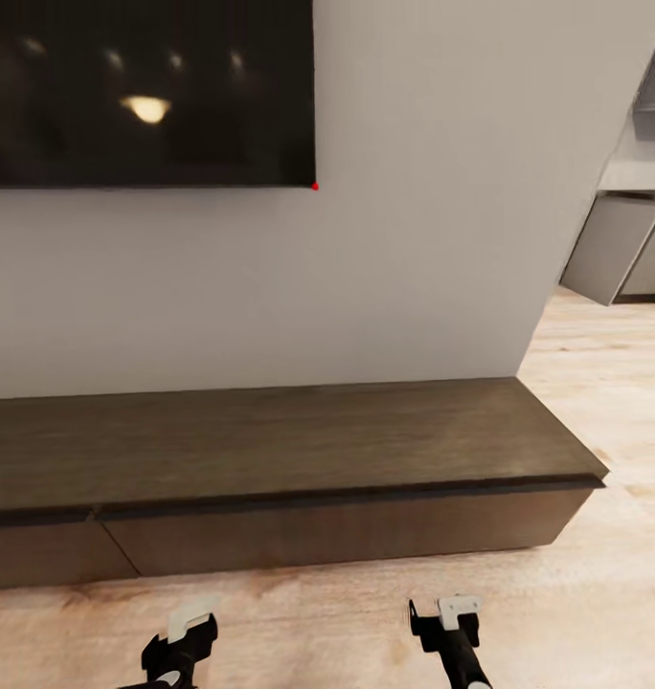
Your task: Place each of the two pumpkins and all three candles from the living room inside a cabinet in the living room (use any cabinet), then make sure every cabinet is closed, and position the cauldron so it is next to a table in the living room.
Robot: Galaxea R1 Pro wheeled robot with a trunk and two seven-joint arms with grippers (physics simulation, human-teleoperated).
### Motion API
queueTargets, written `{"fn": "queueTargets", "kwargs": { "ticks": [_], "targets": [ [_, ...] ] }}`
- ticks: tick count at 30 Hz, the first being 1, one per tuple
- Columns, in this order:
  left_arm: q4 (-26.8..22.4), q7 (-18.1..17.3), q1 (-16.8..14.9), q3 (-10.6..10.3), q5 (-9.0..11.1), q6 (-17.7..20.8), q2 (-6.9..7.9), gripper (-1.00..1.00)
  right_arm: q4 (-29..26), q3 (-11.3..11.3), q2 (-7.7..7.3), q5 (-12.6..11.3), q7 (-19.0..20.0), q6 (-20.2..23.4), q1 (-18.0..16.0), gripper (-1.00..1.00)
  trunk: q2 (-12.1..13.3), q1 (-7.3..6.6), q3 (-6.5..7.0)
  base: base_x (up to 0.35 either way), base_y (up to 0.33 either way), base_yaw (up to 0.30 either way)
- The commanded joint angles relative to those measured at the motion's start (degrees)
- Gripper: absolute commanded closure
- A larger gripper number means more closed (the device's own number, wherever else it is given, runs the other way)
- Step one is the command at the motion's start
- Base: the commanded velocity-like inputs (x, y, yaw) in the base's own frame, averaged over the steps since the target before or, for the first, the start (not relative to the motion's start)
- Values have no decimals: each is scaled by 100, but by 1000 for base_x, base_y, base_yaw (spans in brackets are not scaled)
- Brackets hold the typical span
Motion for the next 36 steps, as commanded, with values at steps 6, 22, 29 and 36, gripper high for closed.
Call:
{"fn": "queueTargets", "kwargs": {
  "ticks": [6, 22, 29, 36],
  "targets": [
    [-26, 43, -9, -41, 18, -40, 54, -100, 12, 45, -21, -39, -17, -11, -5, -100, 6, -18, 158, -289, 0, -250],
    [-2455, -798, -2, -69, 18, -1392, 1538, -100, 19, 49, -23, -323, -29, -607, 12, -100, 231, -161, 516, -338, 0, -215],
    [-3033, -862, 0, -360, 18, -2099, 1614, -100, 21, 49, -18, -324, -38, -751, 54, -100, 512, -315, 642, -170, 0, 4],
    [-2695, -837, 0, -403, 18, -1921, 1485, -100, 21, 49, -5, -325, -94, -765, 57, -100, 552, -337, 660, -13, 0, 219]
  ]
}}
